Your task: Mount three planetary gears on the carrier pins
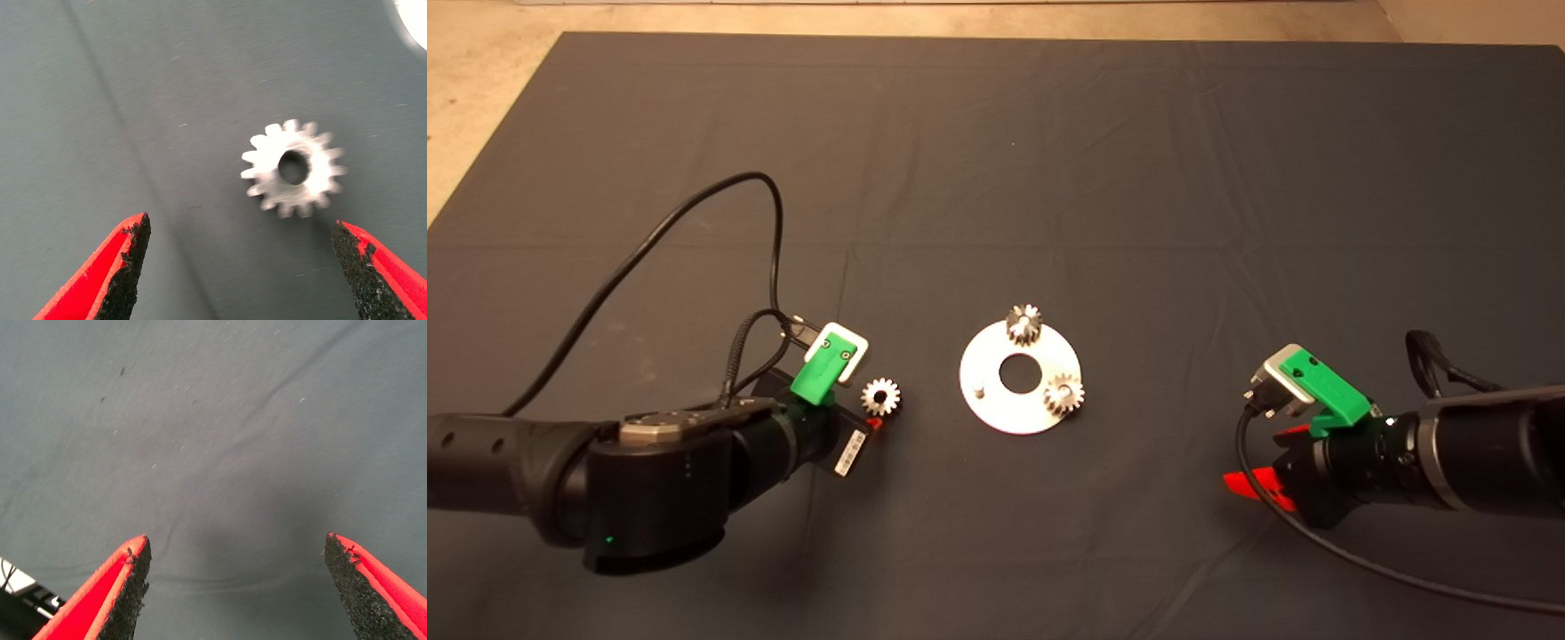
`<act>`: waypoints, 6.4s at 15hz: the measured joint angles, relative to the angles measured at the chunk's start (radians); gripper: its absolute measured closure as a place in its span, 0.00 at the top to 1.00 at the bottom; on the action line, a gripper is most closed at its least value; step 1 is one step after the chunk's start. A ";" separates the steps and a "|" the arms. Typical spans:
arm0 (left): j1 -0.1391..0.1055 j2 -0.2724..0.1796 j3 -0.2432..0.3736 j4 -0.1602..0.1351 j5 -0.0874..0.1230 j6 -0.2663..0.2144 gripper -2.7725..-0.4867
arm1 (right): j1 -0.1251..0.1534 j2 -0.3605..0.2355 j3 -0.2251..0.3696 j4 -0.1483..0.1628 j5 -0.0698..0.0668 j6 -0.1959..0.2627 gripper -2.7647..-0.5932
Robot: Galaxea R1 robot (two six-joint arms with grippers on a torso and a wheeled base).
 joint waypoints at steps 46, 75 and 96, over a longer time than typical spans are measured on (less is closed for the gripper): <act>0.030 0.081 -0.093 0.034 -0.060 0.001 0.59 | -0.033 -0.132 0.002 0.003 0.005 -0.043 0.61; 0.052 0.077 -0.081 0.047 -0.048 0.034 0.22 | -0.068 -0.207 0.005 0.005 0.091 -0.087 0.61; 0.060 0.077 0.029 0.046 0.000 0.112 0.10 | -0.105 -0.210 0.005 0.006 0.091 -0.100 0.61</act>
